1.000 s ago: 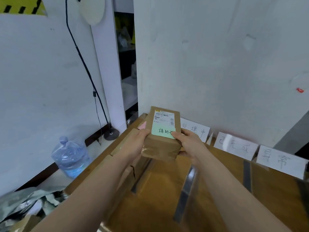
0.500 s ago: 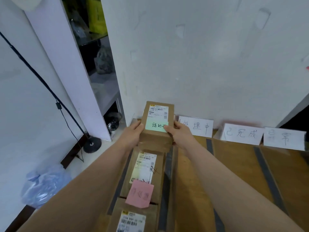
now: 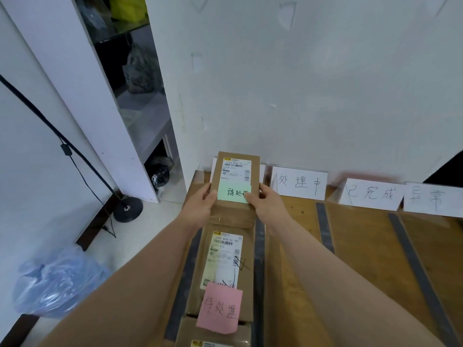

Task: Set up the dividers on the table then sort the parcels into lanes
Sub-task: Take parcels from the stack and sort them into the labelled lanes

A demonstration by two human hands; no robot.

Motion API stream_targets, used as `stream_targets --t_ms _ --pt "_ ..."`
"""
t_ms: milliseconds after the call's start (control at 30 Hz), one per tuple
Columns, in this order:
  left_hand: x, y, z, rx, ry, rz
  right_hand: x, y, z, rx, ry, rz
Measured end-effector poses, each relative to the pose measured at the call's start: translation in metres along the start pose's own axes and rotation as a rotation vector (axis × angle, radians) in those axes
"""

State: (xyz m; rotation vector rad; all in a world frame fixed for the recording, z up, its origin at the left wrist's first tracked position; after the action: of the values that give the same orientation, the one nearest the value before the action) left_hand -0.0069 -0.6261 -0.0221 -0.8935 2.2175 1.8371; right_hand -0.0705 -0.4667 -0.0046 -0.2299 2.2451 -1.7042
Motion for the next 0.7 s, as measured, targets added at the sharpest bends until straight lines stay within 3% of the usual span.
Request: stream_targets --t_ms 233,567,700 --pt "0.001 0.001 0.002 0.024 0.015 0.021 0.003 -0.001 0.004 -0.112 -0.004 -0.004" --pt "-0.051 0.039 0.002 0.703 0.357 0.398 -0.047 -0.035 -0.037 -0.524 0.034 -0.176" --pt "-0.093 0.055 0.025 0.858 0.389 0.483 -0.087 -0.04 -0.074 -0.728 0.039 -0.257"
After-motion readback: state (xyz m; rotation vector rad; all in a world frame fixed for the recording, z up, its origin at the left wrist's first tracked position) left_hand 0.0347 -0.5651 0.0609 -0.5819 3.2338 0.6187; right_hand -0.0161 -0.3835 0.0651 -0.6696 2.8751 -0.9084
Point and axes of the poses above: each hand's wrist, its own x-axis towards the middle knuckle, its own z-axis out of the palm, y = z × x, the point moved 2 cm from there along x, towards the middle knuckle, and after that the axes turned 11 degrees about -z, right-handed, at the moved point
